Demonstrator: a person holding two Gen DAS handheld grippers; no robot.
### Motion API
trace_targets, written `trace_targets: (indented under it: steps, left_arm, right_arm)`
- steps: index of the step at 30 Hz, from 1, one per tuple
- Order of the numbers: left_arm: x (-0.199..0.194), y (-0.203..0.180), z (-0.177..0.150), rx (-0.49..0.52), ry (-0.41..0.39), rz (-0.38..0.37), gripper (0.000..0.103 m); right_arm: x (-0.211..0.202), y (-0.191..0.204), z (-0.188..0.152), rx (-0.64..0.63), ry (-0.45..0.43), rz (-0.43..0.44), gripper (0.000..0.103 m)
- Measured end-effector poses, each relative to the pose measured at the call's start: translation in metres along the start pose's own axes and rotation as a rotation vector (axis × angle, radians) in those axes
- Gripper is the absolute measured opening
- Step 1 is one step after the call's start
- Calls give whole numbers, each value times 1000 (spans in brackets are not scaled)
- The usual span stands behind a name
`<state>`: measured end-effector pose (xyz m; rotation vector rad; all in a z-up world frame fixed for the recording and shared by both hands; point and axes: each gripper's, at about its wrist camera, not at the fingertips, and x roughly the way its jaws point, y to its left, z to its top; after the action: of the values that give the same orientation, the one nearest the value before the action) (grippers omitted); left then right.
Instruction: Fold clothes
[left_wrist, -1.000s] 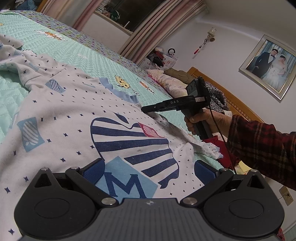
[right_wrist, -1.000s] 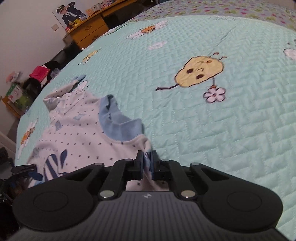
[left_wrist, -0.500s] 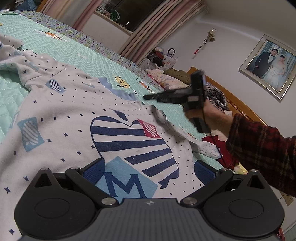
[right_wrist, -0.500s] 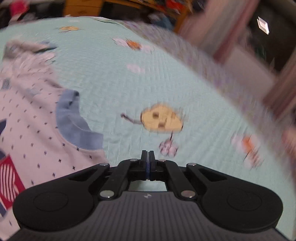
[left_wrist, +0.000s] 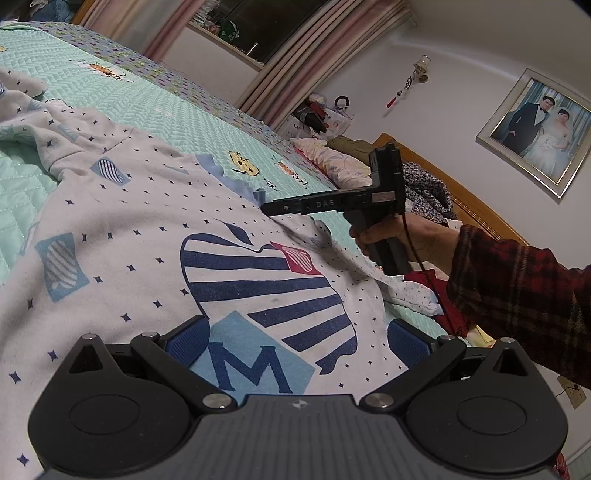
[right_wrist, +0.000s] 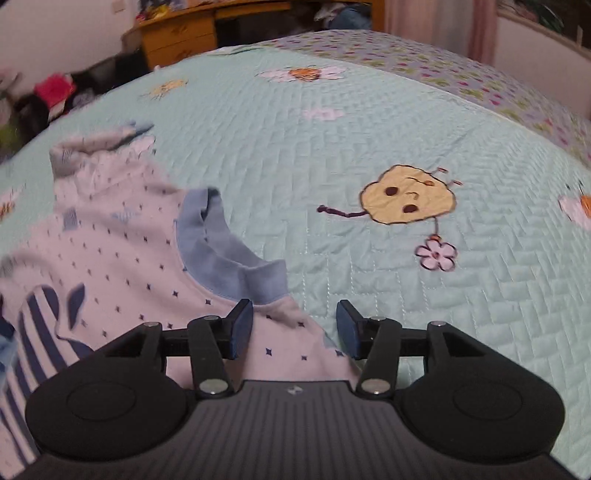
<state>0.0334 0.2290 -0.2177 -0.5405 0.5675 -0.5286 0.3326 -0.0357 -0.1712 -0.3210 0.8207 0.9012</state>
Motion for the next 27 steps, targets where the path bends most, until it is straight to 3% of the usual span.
trace_targets:
  steps: [2, 3, 4, 5, 8, 9, 13, 18, 21, 22, 24, 25, 27]
  left_arm:
    - [0, 0, 0, -1, -1, 0, 102]
    - [0, 0, 0, -2, -1, -1, 102]
    - [0, 0, 0, -2, -1, -1, 102]
    - [1, 0, 0, -1, -1, 0, 102]
    - [0, 0, -1, -2, -2, 0, 102]
    - [0, 0, 0, -2, -2, 0, 102]
    - [1, 1, 0, -2, -1, 1, 102]
    - [1, 1, -1, 0, -1, 2, 102]
    - [0, -1, -2, 2, -2, 6, 102]
    - [1, -1, -2, 3, -2, 6, 102]
    - [1, -1, -2, 3, -3, 7, 102]
    - [1, -1, -2, 3, -3, 7, 102]
    - [1, -1, -3, 2, -4, 7, 102]
  right_arm:
    - [1, 0, 1, 8, 0, 8, 52]
    - [1, 2, 2, 9, 3, 13, 43]
    - [-1, 4, 2, 5, 5, 29, 27]
    - [-3, 8, 1, 2, 8, 39, 22]
    - [-10, 27, -3, -70, 7, -22, 15]
    - [-11, 32, -2, -97, 3, -47, 8]
    - [-9, 32, 3, -135, -37, -170, 8]
    - [-3, 16, -1, -1, -23, -161, 9]
    - [-11, 7, 2, 87, -8, -175, 37]
    - [-15, 14, 5, 67, -17, -224, 43]
    - [-23, 27, 11, 28, -40, -313, 46]
    - [-26, 35, 17, 8, -73, -304, 48]
    - [-25, 51, 32, -29, -118, -179, 54]
